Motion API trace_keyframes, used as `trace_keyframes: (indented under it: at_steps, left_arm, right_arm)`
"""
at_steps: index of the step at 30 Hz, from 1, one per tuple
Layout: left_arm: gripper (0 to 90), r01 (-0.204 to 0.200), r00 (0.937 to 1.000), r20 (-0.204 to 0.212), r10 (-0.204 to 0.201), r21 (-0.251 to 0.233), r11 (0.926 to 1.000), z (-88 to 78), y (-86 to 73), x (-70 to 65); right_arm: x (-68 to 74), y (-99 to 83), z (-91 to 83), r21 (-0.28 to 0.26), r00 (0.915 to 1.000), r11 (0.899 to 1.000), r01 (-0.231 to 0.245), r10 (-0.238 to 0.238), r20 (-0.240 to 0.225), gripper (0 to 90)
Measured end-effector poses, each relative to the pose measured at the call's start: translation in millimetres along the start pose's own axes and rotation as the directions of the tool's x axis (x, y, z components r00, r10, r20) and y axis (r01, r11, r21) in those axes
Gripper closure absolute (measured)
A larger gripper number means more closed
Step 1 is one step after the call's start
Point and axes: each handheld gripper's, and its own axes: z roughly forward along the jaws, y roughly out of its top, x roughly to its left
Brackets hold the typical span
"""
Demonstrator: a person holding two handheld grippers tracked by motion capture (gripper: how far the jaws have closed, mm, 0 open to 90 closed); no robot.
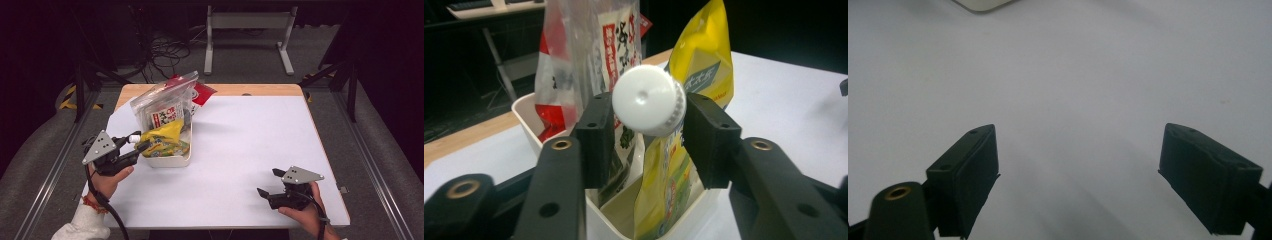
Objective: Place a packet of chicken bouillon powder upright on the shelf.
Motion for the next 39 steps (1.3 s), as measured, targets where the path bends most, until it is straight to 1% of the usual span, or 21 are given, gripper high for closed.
trace_keyframes:
  at_steps: [1,2,4,5,7,11,15,17,18,21,24,26,29,30,32,34,39]
  left_arm:
    - [51.7,0.004,0.9999,-0.011,-0.004,-0.002,1.0,-2.3,0.3,-0.7]
    - [47.1,0.004,0.9997,-0.024,-0.004,-0.009,0.9999,-3.3,0.1,-1.2]
    - [46.8,-0.004,0.9985,-0.055,0.003,-0.009,0.9999,-7.1,0.2,-3.9]
    - [46.1,-0.014,0.9982,-0.059,0.013,-0.023,0.9996,-9.2,0.1,-5.6]
    - [41.5,-0.007,0.9981,-0.062,0.006,-0.029,0.9995,-11.8,0.0,-8.3]
    - [34.8,-0.016,0.9976,-0.067,0.015,-0.025,0.9996,-14.9,-0.5,-15.7]
    - [29.5,-0.023,0.9967,-0.079,0.02,-0.029,0.9993,-18.8,-0.9,-26.4]
    - [27.9,-0.017,0.997,-0.076,0.015,-0.037,0.9992,-20.5,-1.4,-29.9]
    - [26.7,-0.015,0.9964,-0.084,0.012,-0.037,0.9992,-21.9,-1.7,-31.8]
    - [25.4,0.005,0.9954,-0.096,-0.01,-0.058,0.9983,-24.8,-3.2,-34.7]
    - [24.0,0.005,0.9955,-0.094,-0.011,-0.062,0.9981,-27.0,-4.6,-36.9]
    - [22.4,0.013,0.9961,-0.086,-0.019,-0.068,0.9976,-28.6,-7.2,-40.2]
    - [22.1,0.007,0.9957,-0.092,-0.012,-0.054,0.9985,-28.8,-9.1,-42.9]
    - [22.0,0.009,0.9964,-0.084,-0.014,-0.055,0.9985,-28.8,-10.0,-42.9]
    - [22.0,0.008,0.996,-0.088,-0.011,-0.043,0.9991,-29.3,-11.6,-43.7]
    - [21.3,0.01,0.9968,-0.078,-0.013,-0.041,0.9991,-28.3,-13.1,-43.9]
    - [19.6,-0.002,0.9972,-0.075,0.002,-0.002,1.0,-23.6,-18.2,-48.2]
  right_arm:
    - [-0.2,0.2,-0.5,-0.002,1.0,1.0,-0.001,0.001,0.001,15.8]
    - [-0.2,0.4,-0.8,-0.003,1.0,1.0,0.001,-0.001,0.003,15.8]
    - [-0.3,0.7,-1.2,-0.002,1.0,1.0,0.005,-0.005,0.006,15.8]
    - [-0.3,0.9,-1.5,-0.004,1.0,1.0,0.006,-0.006,0.006,15.8]
    - [-0.3,1.3,-2.1,-0.006,1.0,1.0,0.006,-0.006,0.008,15.8]
    - [-0.4,1.5,-3.0,-0.008,0.9999,1.0,0.009,-0.009,0.009,15.8]
    - [-0.6,1.7,-3.5,-0.007,0.9998,1.0,0.013,-0.013,0.015,15.8]
    - [-0.6,1.7,-3.6,-0.007,0.9998,1.0,0.014,-0.014,0.015,15.8]
    - [-0.7,1.8,-3.7,-0.006,0.9998,1.0,0.015,-0.014,0.015,15.8]
    - [-1.3,1.9,-4.0,-0.009,0.9998,1.0,0.014,-0.014,0.016,15.8]
    - [-1.6,2.0,-4.6,-0.01,0.9998,1.0,0.012,-0.011,0.017,15.8]
    - [-2.1,1.8,-5.1,-0.011,0.9998,1.0,0.009,-0.009,0.019,15.8]
    - [-2.5,1.7,-5.0,-0.01,0.9998,1.0,0.008,-0.008,0.018,15.8]
    - [-2.6,1.5,-4.7,-0.009,0.9998,1.0,0.007,-0.007,0.018,15.8]
    - [-2.4,1.4,-4.3,-0.005,0.9998,1.0,0.009,-0.009,0.016,15.8]
    - [-2.0,1.3,-4.1,-0.004,0.9999,1.0,0.009,-0.009,0.014,15.8]
    - [-1.9,1.2,-3.7,-0.002,0.9999,1.0,0.009,-0.009,0.013,15.8]
